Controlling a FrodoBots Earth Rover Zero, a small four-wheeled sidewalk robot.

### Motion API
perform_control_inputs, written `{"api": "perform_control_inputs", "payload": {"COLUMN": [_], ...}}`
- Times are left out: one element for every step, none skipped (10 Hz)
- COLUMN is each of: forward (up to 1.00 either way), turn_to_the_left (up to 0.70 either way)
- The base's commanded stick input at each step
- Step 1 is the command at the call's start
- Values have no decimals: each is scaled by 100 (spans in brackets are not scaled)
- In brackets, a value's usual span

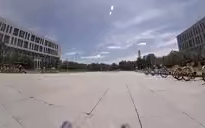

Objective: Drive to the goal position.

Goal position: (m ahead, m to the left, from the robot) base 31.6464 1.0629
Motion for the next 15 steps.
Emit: {"api": "perform_control_inputs", "payload": {"forward": [70, 70, 70, 70, 70, 70, 70, 70, 70, 70, 70, 70, 70, 70, 70], "turn_to_the_left": [0, 0, 0, 0, 0, 0, 0, 0, 0, 0, 0, 0, 0, 0, 0]}}
